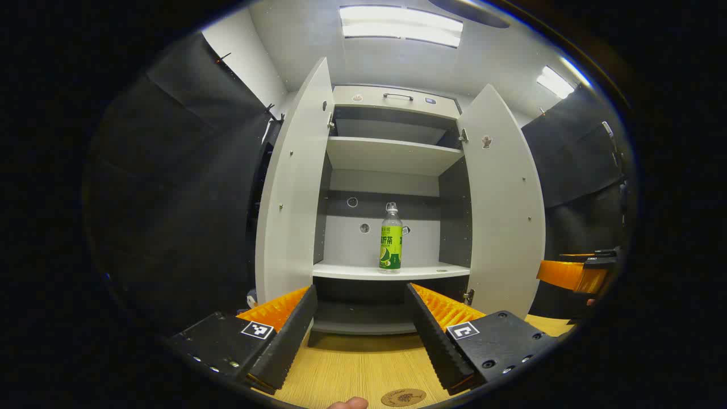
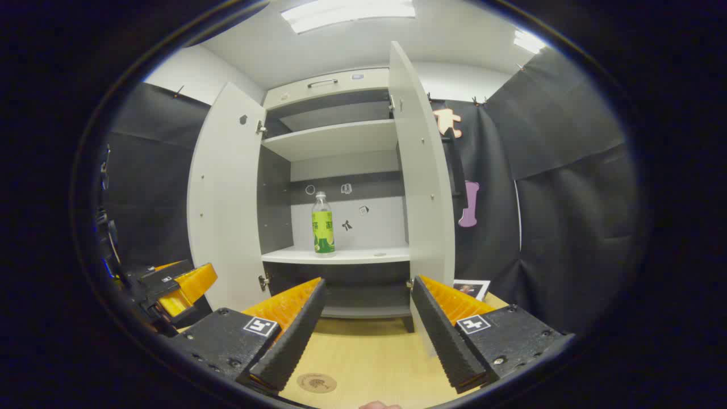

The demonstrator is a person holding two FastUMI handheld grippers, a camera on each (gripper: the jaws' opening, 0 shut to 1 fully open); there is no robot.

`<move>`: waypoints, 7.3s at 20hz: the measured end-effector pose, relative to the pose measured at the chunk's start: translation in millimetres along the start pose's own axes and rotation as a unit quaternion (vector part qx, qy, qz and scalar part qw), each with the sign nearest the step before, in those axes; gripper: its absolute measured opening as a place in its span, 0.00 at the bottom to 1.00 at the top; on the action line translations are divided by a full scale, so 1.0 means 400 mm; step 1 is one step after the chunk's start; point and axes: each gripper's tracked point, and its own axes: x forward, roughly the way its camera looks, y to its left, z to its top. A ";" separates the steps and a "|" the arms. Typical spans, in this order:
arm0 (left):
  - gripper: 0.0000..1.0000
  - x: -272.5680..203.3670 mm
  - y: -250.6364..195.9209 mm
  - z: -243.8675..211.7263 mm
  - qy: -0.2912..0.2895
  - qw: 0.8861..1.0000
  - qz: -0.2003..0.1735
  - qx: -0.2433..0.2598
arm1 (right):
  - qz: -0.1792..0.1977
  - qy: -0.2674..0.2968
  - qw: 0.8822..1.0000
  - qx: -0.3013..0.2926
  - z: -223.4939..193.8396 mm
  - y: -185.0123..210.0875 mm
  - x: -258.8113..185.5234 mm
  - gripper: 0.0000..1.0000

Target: Grasp the bottle in the cabinet with the left hand and place it on the coaster, then close the right door with the right hand and the left door with the left hand.

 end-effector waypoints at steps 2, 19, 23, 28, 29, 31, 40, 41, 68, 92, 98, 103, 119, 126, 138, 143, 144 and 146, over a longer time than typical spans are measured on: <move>0.95 -0.001 -0.002 -0.002 0.001 1.000 -0.003 0.000 | 0.002 -0.003 1.000 -0.004 0.004 0.008 -0.001 0.99; 0.95 -0.013 0.010 -0.021 0.016 1.000 0.005 -0.008 | 0.001 0.005 1.000 0.000 -0.005 0.018 -0.009 0.99; 0.99 0.025 -0.026 -0.013 0.023 0.999 -0.027 -0.019 | 0.003 0.006 1.000 -0.004 -0.002 0.018 -0.012 0.99; 0.99 0.102 -0.059 0.000 0.023 0.998 -0.052 -0.031 | -0.006 0.004 1.000 -0.008 0.002 0.014 -0.015 1.00; 0.95 0.128 -0.067 0.005 0.022 0.998 -0.059 -0.029 | -0.009 0.006 1.000 -0.008 0.002 0.014 -0.014 1.00; 0.95 0.191 -0.098 0.011 0.031 0.995 -0.085 -0.033 | -0.013 0.009 1.000 -0.007 0.005 0.013 -0.015 1.00; 0.94 0.575 -0.195 0.099 0.003 0.991 -0.129 -0.018 | -0.069 0.018 0.997 -0.023 0.018 -0.079 -0.017 0.96; 0.95 0.617 -0.192 0.100 0.000 0.992 -0.122 -0.020 | -0.076 0.022 0.997 -0.024 0.020 -0.087 -0.016 1.00; 0.70 0.995 -0.155 0.004 0.057 0.994 -0.077 -0.044 | -0.146 0.011 0.989 -0.027 0.064 -0.155 -0.060 1.00; 0.69 0.465 -0.135 0.035 0.020 0.996 -0.087 -0.032 | -0.030 -0.010 0.999 -0.006 0.105 -0.046 -0.121 0.99; 0.69 0.316 -0.195 -0.059 0.020 0.994 -0.106 -0.024 | 0.014 -0.019 1.000 0.002 0.156 -0.007 -0.137 0.99; 0.69 0.203 -0.235 -0.199 0.034 0.994 -0.103 -0.017 | 0.021 -0.032 0.999 -0.009 0.205 -0.003 -0.154 0.99; 0.69 0.021 -0.296 -0.553 0.062 0.996 -0.061 0.019 | 0.004 -0.013 1.000 -0.017 0.218 -0.040 -0.169 1.00; 0.70 0.027 -0.285 -0.594 0.061 0.996 -0.062 -0.001 | -0.028 -0.003 0.999 -0.015 0.218 -0.078 -0.172 0.99; 0.97 0.029 -0.291 -0.580 0.074 0.995 -0.068 -0.005 | -0.013 -0.007 1.000 -0.018 0.219 -0.050 -0.166 0.99; 0.97 0.006 -0.244 -0.472 0.072 0.995 -0.062 -0.013 | -0.007 -0.029 1.000 0.007 0.226 -0.055 -0.177 0.99; 0.97 0.001 -0.237 -0.426 0.066 0.995 -0.067 -0.020 | -0.007 -0.032 0.999 0.017 0.223 -0.061 -0.177 0.96; 0.97 -0.010 -0.230 -0.349 0.059 0.994 -0.083 -0.026 | -0.015 -0.033 0.999 0.026 0.206 -0.082 -0.177 0.99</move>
